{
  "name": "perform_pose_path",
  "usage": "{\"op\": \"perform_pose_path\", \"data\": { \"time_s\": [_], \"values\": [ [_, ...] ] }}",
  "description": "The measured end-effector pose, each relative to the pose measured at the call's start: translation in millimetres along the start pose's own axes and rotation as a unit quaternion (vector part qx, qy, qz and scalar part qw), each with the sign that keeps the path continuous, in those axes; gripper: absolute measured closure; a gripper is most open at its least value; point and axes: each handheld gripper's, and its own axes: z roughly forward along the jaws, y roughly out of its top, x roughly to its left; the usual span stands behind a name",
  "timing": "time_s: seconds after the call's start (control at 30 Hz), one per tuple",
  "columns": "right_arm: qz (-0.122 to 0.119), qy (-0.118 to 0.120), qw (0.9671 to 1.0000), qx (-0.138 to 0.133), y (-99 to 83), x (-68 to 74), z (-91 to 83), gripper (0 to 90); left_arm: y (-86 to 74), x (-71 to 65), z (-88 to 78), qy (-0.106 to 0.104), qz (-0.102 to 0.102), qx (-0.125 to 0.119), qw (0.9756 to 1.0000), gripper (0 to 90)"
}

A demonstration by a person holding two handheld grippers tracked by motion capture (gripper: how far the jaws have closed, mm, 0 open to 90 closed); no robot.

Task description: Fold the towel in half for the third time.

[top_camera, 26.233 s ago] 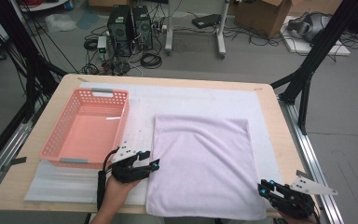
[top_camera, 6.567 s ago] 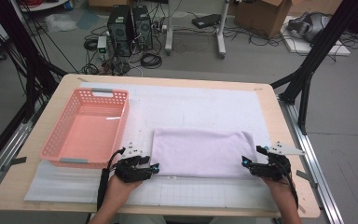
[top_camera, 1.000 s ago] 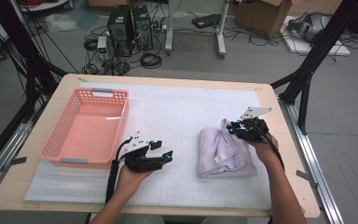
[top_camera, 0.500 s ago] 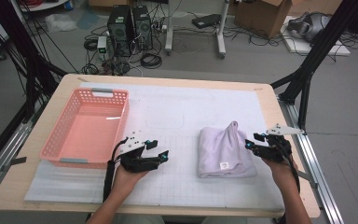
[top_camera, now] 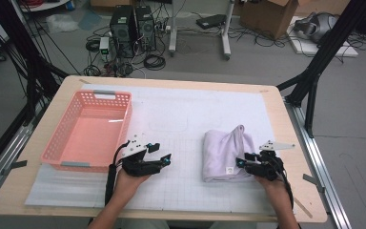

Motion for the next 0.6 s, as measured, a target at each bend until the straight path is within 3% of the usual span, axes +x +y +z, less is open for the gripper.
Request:
{"op": "perform_pose_path", "data": {
  "time_s": [0.03,0.13,0.23,0.3,0.47,0.53,0.6],
  "values": [
    [0.004,0.006,1.0,-0.003,-0.1,0.2,-1.3,76.2,0.0,0.3,-0.1,0.001,0.0,0.0,1.0,36.4],
    [-0.01,-0.004,0.9998,-0.015,2.9,3.7,-11.8,81.1,-0.4,1.2,0.5,0.001,-0.002,-0.001,1.0,36.4],
    [-0.013,-0.033,0.9991,-0.024,6.6,5.7,-25.5,81.5,-1.1,0.8,0.9,0.0,-0.003,0.001,1.0,36.4],
    [-0.011,-0.057,0.9982,-0.016,8.9,6.7,-34.2,81.4,-1.2,0.9,1.0,0.0,-0.004,0.001,1.0,36.4],
    [-0.011,-0.115,0.9922,0.045,7.5,9.1,-42.8,79.9,-0.9,2.0,0.1,0.003,-0.003,-0.001,1.0,36.4],
    [0.0,-0.121,0.9908,0.061,6.0,7.8,-42.8,75.2,-0.8,1.9,0.0,0.003,-0.004,-0.002,1.0,36.4],
    [0.004,-0.121,0.9917,0.044,7.1,8.5,-46.7,69.5,-0.9,1.3,0.2,0.002,-0.005,-0.001,1.0,36.4]
  ]
}}
